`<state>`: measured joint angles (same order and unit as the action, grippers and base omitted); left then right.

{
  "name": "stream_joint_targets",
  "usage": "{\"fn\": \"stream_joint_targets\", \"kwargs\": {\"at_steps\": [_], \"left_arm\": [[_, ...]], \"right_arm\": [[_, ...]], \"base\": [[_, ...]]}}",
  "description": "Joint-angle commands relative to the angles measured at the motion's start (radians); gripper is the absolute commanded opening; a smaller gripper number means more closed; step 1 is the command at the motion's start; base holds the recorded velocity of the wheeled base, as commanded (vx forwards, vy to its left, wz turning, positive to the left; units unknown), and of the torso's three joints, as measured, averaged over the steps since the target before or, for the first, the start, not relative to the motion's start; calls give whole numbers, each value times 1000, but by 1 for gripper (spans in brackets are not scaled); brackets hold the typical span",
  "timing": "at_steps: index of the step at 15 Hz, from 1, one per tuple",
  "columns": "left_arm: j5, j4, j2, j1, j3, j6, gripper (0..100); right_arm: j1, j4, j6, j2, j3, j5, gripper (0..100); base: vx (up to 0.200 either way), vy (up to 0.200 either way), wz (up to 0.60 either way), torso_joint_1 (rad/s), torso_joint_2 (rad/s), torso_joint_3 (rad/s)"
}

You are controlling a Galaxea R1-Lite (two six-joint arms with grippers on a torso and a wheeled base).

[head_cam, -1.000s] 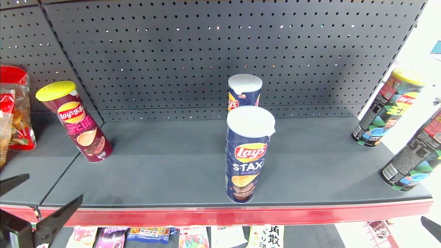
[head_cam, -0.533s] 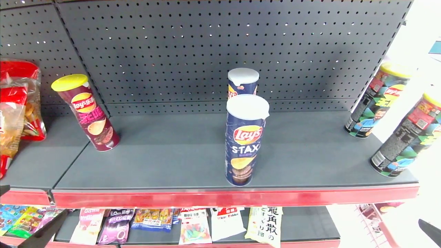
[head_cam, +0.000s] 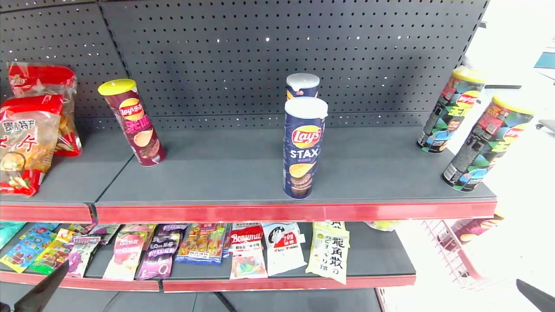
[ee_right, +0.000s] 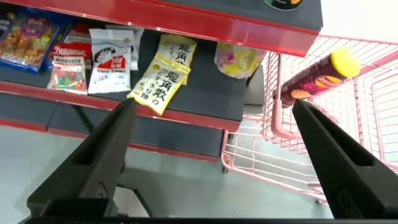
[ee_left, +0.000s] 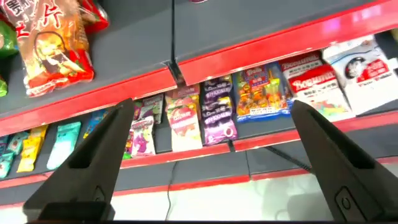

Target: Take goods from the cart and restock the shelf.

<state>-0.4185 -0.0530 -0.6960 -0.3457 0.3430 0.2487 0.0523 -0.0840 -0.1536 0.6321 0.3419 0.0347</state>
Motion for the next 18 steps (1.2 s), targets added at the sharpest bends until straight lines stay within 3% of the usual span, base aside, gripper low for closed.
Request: {"fn": "stream_joint_targets", "kwargs": {"at_steps": [1, 4, 5, 6, 15, 16, 18], "left_arm": [[-2, 1, 16, 10, -4, 4, 100], [-3, 2, 47, 10, -10, 46, 100], [0, 2, 62, 10, -15, 84, 100], [0, 1, 73, 10, -29, 96, 100], [1, 4, 125, 10, -44, 99, 100], [6, 4, 130, 8, -47, 112, 100], [30, 2, 161, 7, -59, 175, 100]], "right_arm": [[1, 1, -7, 15, -9, 1, 100], [1, 3, -24, 14, -11, 1, 100], [1, 1, -24, 9, -14, 1, 100], [1, 1, -26, 6, -14, 1, 100], [1, 1, -52, 9, -18, -1, 100], [1, 1, -52, 9, -18, -2, 100], [1, 1, -58, 12, -17, -2, 100]], "base": [[0, -200, 0, 22, 7, 7], [0, -200, 0, 4, 2, 4], [0, -200, 0, 22, 2, -2], [0, -200, 0, 17, 7, -7], [0, -200, 0, 1, -1, 4], [0, -200, 0, 2, 2, 2], [0, -100, 0, 6, 1, 4]]}}
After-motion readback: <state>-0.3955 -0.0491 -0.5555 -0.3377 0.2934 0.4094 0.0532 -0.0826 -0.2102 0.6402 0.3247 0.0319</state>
